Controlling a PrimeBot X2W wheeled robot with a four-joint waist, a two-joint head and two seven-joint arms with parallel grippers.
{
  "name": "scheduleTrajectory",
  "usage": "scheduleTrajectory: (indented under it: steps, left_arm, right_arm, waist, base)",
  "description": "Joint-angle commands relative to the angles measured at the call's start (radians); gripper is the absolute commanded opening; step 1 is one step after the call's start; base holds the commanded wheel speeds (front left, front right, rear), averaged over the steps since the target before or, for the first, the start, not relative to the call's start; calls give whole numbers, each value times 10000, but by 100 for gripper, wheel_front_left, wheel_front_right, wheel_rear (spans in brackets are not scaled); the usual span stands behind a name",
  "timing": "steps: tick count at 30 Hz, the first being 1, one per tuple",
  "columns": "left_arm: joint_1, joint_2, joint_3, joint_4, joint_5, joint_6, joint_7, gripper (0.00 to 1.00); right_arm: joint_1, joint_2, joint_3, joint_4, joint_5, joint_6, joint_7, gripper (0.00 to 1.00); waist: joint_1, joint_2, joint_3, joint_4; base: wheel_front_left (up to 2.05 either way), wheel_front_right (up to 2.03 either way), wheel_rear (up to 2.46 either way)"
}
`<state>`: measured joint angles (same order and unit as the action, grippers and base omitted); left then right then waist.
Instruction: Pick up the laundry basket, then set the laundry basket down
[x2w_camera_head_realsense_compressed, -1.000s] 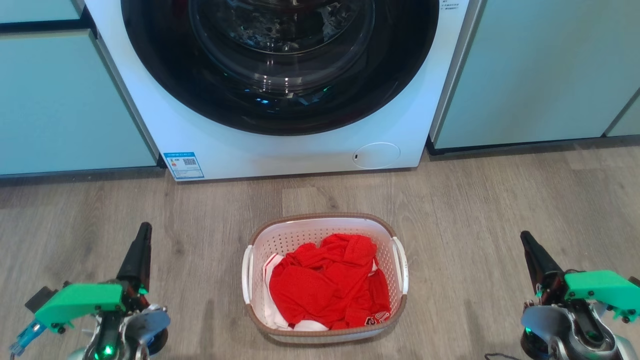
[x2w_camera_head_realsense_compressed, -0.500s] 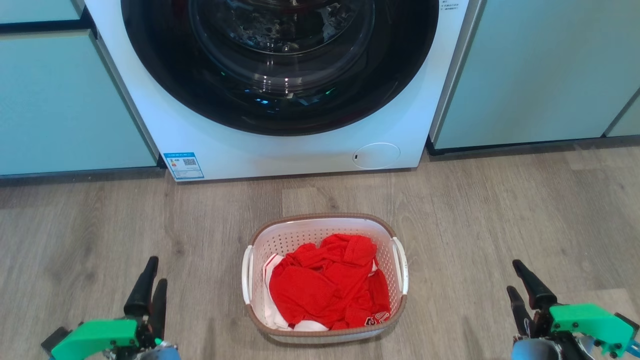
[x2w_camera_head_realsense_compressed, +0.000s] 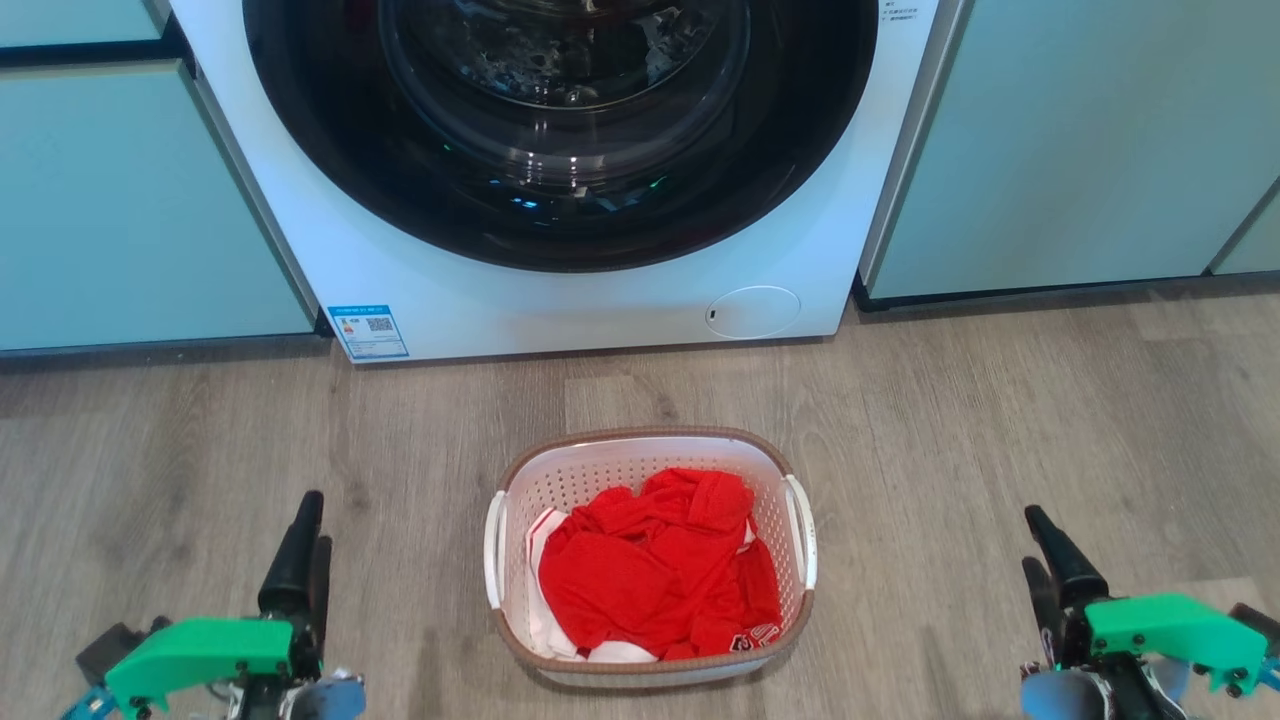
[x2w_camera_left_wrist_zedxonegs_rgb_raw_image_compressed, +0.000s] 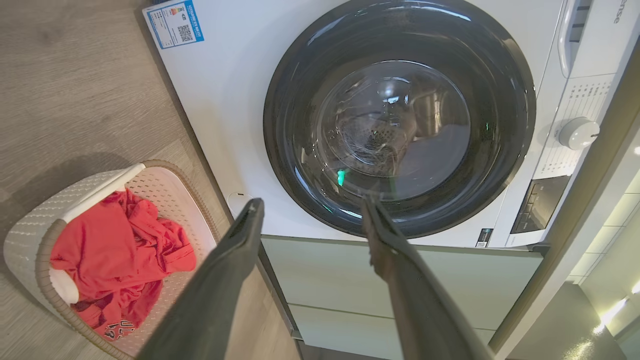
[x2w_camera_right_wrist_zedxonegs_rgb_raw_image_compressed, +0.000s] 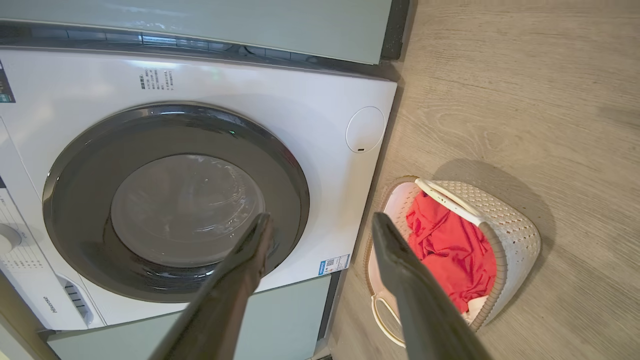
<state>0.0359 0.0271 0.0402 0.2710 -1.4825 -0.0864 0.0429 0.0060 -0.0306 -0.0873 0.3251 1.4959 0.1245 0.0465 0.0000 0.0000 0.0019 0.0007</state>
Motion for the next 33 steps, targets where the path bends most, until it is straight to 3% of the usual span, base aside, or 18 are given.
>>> scheduleTrajectory:
  steps: [1,33]
  left_arm:
    - [-444,107,-13,-464,284,41,-101,100]
    - [-355,188,-1179,-1824,5868,1002,-1011,100]
  right_arm:
    - [-410,-73,104,-428,-255,12,-148,100]
    - [-295,-111,1148,-1788,-5132,27,-1055,100]
  waist:
    - [0,0,1,4]
    - [0,0,-19,32]
  base:
    - [0,0,0]
    - [0,0,0]
